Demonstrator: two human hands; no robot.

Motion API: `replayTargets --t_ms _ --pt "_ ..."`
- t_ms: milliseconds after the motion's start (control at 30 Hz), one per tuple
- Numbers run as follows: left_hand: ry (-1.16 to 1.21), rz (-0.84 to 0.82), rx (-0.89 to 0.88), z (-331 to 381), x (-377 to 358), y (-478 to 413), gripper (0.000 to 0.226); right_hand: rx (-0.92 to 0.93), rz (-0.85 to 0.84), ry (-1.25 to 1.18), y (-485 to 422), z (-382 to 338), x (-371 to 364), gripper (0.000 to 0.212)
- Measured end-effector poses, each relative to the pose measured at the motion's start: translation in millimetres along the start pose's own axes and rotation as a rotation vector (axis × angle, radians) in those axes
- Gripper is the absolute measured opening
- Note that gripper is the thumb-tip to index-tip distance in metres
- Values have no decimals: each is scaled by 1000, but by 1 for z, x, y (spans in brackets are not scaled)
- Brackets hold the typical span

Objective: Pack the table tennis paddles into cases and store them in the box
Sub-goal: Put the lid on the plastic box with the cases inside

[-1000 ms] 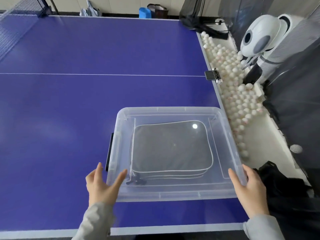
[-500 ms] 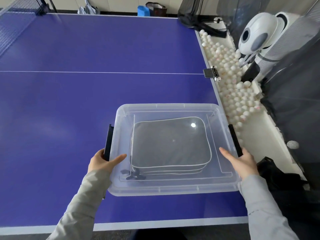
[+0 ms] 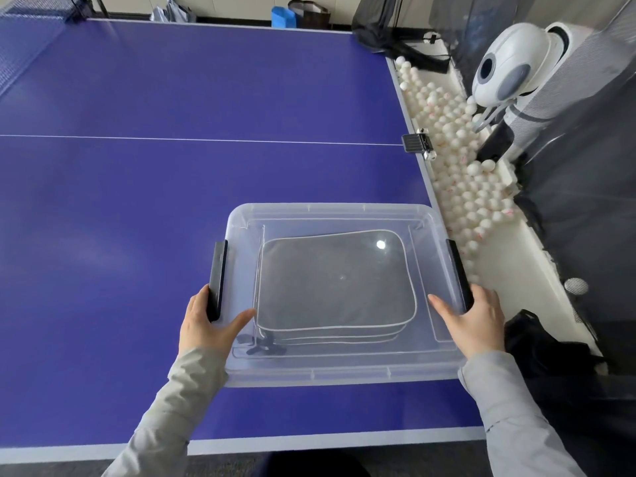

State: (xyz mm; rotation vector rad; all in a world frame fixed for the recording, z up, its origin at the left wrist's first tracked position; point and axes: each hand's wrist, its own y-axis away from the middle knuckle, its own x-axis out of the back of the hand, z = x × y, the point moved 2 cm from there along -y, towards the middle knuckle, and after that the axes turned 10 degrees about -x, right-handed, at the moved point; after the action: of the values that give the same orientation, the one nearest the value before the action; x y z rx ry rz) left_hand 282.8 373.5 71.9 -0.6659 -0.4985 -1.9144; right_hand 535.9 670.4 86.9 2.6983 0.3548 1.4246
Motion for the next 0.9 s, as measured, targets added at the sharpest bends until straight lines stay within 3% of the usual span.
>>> replayTargets --t_ms 133,367,767,900 --pt "-53 5 -66 2 0 0 62 53 15 18 2 -1 0 69" --pt "42 -10 0 -3 -3 -1 71 28 -33 7 -1 0 -1 71" --pt "121 -39 65 1 2 0 63 13 -76 -31 5 -3 4 78" --pt "29 -115 16 10 8 -6 79 113 -48 -20 9 -18 7 78"
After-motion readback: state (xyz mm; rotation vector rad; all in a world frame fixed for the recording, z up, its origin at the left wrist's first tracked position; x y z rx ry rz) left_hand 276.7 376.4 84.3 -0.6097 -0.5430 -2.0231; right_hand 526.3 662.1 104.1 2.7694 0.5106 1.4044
